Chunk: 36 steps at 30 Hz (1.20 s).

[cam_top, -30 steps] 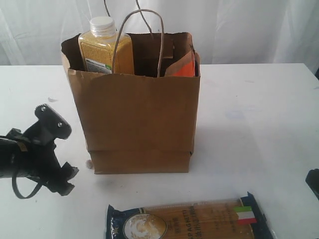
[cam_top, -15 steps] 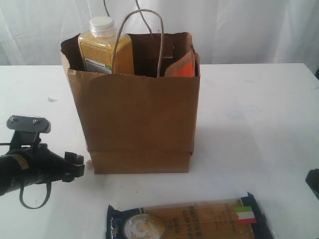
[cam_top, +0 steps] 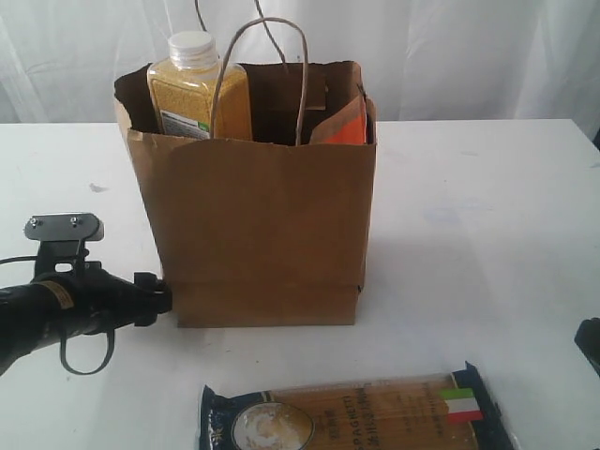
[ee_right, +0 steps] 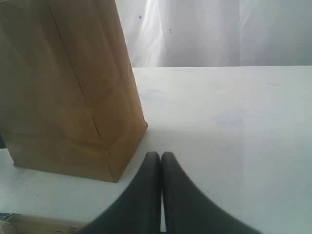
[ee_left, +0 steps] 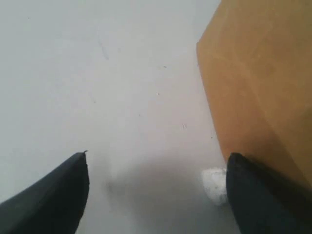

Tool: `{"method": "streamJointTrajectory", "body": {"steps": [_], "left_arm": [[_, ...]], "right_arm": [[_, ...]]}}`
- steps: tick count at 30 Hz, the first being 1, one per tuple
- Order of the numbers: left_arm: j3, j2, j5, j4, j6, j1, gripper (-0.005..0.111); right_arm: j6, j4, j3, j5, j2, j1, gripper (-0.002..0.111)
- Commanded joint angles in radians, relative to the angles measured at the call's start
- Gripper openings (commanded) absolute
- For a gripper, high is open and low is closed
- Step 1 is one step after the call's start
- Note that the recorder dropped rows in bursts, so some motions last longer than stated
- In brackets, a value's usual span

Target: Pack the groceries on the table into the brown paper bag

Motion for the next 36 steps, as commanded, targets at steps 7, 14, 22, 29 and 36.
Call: {"method": "streamJointTrajectory", "body": {"steps": [7,14,22,29,36], "left_arm": [[0.002,-0.012,-0.016,0.017,-0.016,-0.003,0.078],[0.002,-0.094,0.015,0.017,-0.016,-0.003,0.078],[0.002,-0.037,0.010,0.055,-0.050,-0.005,0.078],[0.002,-0.026,0.005,0.095,-0.050,-0.005,0.078],[-0.028,-0.001,0.017,0.121,-0.059,-0.039,0.078]], "right_arm": [[-0.001,0.002,0.005,-0.008,-0.005,-0.003,0.000],[-0.001,0.002,0.005,-0.008,-0.005,-0.003,0.000],[-0.001,0.002,0.005,-0.006,-0.005,-0.003,0.000],[-0.001,0.002,0.005,-0.006,-0.005,-0.003,0.000],[-0.001,0.002,0.005,-0.008,-0.005,-0.003,0.000]]}}
